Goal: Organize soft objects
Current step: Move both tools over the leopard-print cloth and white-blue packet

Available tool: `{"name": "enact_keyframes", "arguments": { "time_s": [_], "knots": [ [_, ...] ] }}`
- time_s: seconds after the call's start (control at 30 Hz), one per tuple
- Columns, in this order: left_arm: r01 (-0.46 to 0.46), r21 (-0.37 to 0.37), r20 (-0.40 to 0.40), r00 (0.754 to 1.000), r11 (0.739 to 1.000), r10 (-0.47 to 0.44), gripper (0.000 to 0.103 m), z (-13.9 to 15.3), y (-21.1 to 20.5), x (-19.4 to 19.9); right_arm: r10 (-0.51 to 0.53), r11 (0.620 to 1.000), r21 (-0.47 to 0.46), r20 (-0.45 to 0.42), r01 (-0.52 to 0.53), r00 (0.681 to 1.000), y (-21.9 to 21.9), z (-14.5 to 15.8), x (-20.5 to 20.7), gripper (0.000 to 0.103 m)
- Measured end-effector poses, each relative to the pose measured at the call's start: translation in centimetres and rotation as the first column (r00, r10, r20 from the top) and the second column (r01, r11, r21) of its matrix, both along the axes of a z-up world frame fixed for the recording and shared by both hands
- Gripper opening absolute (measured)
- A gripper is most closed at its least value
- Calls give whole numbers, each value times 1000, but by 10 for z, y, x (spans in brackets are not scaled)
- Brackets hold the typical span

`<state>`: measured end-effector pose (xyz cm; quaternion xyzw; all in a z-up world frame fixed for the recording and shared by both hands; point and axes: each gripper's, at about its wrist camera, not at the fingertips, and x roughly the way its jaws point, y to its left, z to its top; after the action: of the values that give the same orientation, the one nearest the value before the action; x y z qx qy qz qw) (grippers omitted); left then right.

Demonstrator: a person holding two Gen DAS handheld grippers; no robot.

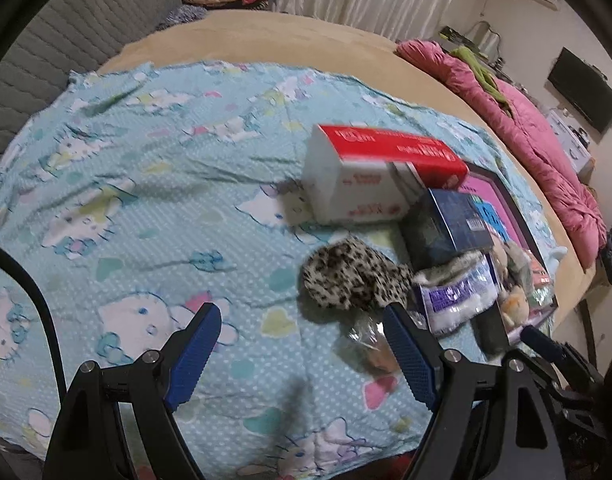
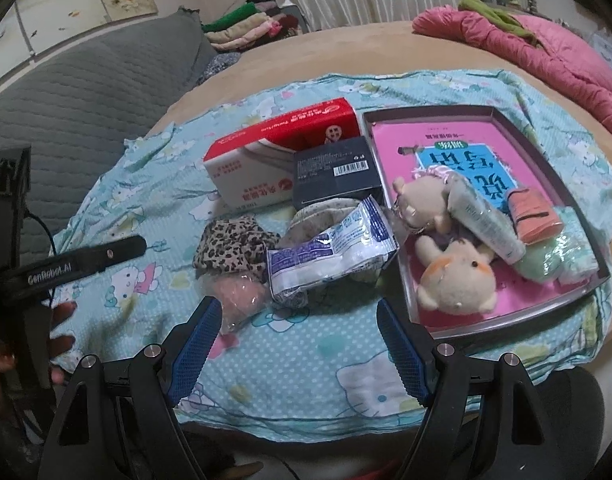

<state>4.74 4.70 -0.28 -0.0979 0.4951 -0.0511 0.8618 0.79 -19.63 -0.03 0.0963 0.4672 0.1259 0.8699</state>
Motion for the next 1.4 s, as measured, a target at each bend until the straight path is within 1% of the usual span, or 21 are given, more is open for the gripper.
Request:
{"name": "enact_keyframes", "arguments": {
  "time_s": [0.2, 0.3, 0.37, 0.43, 0.57, 0.7, 0.83, 0.97, 1.03, 1.07, 1.1, 1.13, 1.27, 1.37, 1.4],
  "knots": [
    [63, -33, -43, 997, 997, -64, 83, -18, -19, 0, -29, 999, 26, -19, 29, 999, -1, -7, 8, 81],
    [90, -35, -48, 995, 995, -92, 83, -24, -27, 1, -52, 997, 53, -32, 54, 998, -4, -10, 12, 81],
    [106, -58, -57, 992, 993, -110, 83, -28, -30, 1, -71, 994, 81, -42, 74, 997, -8, -12, 14, 81],
    [112, -78, -63, 991, 991, -117, 83, -32, -32, 2, -88, 990, 107, -52, 93, 995, -13, -13, 16, 81],
    [117, -99, -68, 990, 988, -124, 83, -37, -37, 5, -109, 985, 129, -59, 116, 992, -18, -14, 19, 81],
    [111, -149, -90, 988, 983, -125, 83, -45, -41, 11, -119, 980, 154, -67, 128, 991, -20, -15, 23, 81],
    [110, -163, -117, 985, 981, -130, 83, -55, -50, 19, -125, 974, 182, -76, 137, 989, -22, -16, 25, 81],
    [113, -183, -123, 983, 977, -137, 82, -61, -58, 24, -140, 965, 208, -98, 158, 985, -22, -20, 29, 81],
    [115, -177, -125, 982, 977, -138, 79, -64, -61, 25, -150, 961, 217, -113, 172, 982, -21, -22, 33, 81],
    [115, -176, -129, 982, 978, -139, 74, -66, -62, 27, -161, 958, 218, -123, 185, 979, -21, -24, 35, 81],
    [113, -183, -131, 982, 977, -138, 71, -68, -62, 27, -171, 954, 224, -135, 198, 976, -20, -27, 37, 81],
    [111, -200, -131, 982, 974, -139, 71, -70, -60, 27, -177, 950, 232, -147, 208, 973, -20, -29, 39, 81],
    [102, -245, -133, 982, 964, -137, 66, -73, -54, 29, -216, 931, 253, -205, 265, 955, -19, -41, 49, 81],
    [105, -256, -131, 981, 961, -142, 63, -74, -51, 30, -251, 916, 254, -240, 311, 938, -20, -49, 54, 81],
    [108, -257, -130, 981, 960, -146, 63, -74, -51, 29, -261, 914, 252, -235, 318, 936, -19, -48, 55, 80]
  ]
}}
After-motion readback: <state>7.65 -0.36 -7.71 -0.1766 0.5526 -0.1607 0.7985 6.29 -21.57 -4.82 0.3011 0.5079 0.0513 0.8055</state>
